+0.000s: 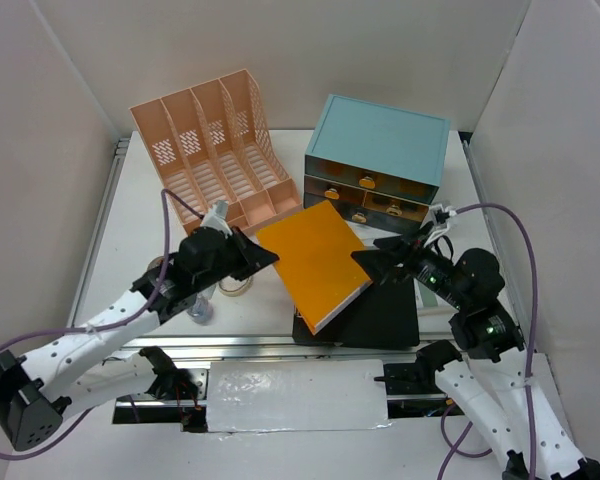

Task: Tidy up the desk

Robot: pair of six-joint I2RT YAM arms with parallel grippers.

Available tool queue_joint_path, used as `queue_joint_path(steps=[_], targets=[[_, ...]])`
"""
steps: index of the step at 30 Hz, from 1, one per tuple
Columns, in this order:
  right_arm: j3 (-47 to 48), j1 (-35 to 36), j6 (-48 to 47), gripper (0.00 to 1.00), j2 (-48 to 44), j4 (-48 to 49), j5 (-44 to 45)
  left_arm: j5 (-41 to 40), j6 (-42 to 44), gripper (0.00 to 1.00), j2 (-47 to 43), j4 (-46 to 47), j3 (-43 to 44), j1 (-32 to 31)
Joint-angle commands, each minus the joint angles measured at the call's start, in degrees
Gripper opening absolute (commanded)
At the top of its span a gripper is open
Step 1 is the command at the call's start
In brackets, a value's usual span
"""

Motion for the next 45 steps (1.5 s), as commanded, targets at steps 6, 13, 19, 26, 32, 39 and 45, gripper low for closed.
queue_joint_path(steps=[6, 13, 19, 26, 32, 39, 45], targets=[[-1.9, 0.6, -13.6, 1.00, -5.2, 19.8, -14.2, -2.3, -0.8, 0.00, -3.6, -32.3, 26.2, -0.5], [0.2, 2.4, -21.0, 1.00, -1.9, 20.9, -9.3, -9.3, -4.2, 0.00, -8.5, -40.4, 40.9, -0.6], [6.3, 23.7, -35.4, 1.00, 12.4, 19.6, 18.6, -13.0, -5.0, 0.00, -5.7, -44.6, 52.0, -0.5], [3.4, 43.2, -46.1, 1.00, 15.2, 30.5, 26.7, -21.0, -6.9, 0.00, -2.5, -46.9, 62.0, -0.5], [-2.0, 55.2, -58.5, 1.00, 17.6, 42.4, 37.0, -21.2, -6.1, 0.00, -0.1, -48.5, 68.6, -0.5], [1.2, 66.9, -74.7, 1.00, 32.3, 57.9, 52.0, -20.8, -7.4, 0.00, -1.0, -46.3, 63.9, -0.5], [5.2, 67.7, -75.9, 0.99, 36.0, 58.6, 53.2, -20.1, -6.9, 0.00, 0.2, -46.4, 63.6, -0.6]])
